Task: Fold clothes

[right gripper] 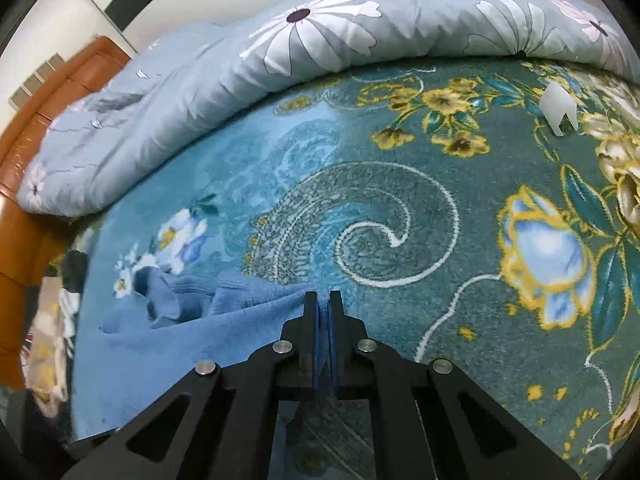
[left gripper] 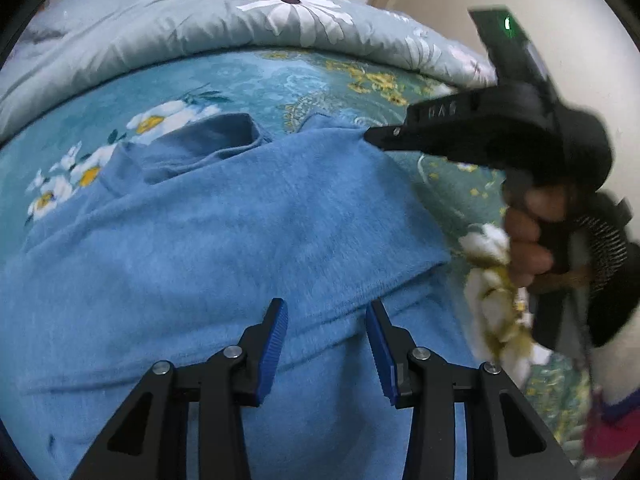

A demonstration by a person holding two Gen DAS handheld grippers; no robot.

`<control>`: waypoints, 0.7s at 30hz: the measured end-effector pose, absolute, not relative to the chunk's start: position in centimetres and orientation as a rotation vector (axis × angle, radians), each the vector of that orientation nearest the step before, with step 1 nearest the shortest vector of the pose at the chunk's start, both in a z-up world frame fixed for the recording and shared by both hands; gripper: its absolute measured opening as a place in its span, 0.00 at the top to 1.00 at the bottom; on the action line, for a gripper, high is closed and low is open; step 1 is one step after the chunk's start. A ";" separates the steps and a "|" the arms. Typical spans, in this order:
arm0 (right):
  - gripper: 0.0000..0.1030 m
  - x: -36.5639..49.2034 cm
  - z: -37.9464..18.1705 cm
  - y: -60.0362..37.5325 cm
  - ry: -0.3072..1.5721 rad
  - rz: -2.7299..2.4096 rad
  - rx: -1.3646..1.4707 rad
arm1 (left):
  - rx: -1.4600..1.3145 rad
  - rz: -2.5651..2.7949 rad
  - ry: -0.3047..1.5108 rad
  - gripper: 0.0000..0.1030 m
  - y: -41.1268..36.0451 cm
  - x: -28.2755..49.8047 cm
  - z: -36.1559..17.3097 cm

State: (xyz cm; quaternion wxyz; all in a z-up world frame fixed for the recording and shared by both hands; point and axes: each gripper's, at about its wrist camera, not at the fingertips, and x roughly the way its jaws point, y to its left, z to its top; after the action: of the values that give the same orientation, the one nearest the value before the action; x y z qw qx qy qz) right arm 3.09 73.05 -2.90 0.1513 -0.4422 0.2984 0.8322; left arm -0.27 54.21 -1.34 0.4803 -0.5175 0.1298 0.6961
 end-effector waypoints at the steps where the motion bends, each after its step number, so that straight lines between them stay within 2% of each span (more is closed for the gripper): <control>1: 0.94 3.1 -2.7 72.9 0.850 2.398 -1.268 | -1.291 1.681 0.282 0.57 53.5 -0.5 -1.1; 3: 0.94 3.6 -2.3 72.9 0.861 2.406 -1.254 | -1.321 1.671 0.231 0.57 51.8 -0.8 -0.5; 6: 0.86 5.2 -1.0 72.9 0.897 2.390 -1.214 | -1.312 1.712 0.200 0.57 49.3 -0.9 1.1; 8: 0.84 7.0 -0.1 72.0 0.900 2.414 -1.186 | -1.315 1.722 0.150 0.55 46.7 -0.6 2.0; 10: 0.69 9.0 -0.2 69.9 0.892 2.442 -1.228 | -1.312 1.744 0.105 0.48 44.1 -0.6 2.4; 11: 0.67 10.2 -0.7 68.5 0.881 2.457 -1.276 | -1.315 1.772 0.082 0.45 42.0 -0.4 2.4; 15: 0.67 14.8 -2.5 63.6 0.814 2.513 -1.411 | -1.335 1.848 0.012 0.44 36.2 -0.2 1.3; 18: 0.56 18.6 -3.1 61.0 0.867 2.555 -1.406 | -1.378 1.937 -0.008 0.44 31.7 -0.4 -0.1; 21: 0.55 22.4 -3.5 59.2 0.966 2.570 -1.335 | -1.446 1.972 -0.055 0.44 28.1 -0.7 -1.6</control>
State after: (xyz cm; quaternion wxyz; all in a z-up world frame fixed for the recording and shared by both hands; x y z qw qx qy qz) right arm 22.40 59.18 -3.48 0.0443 -0.4370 0.3162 0.8409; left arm -0.69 28.05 -1.55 0.3409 -0.5560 -0.0212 0.7578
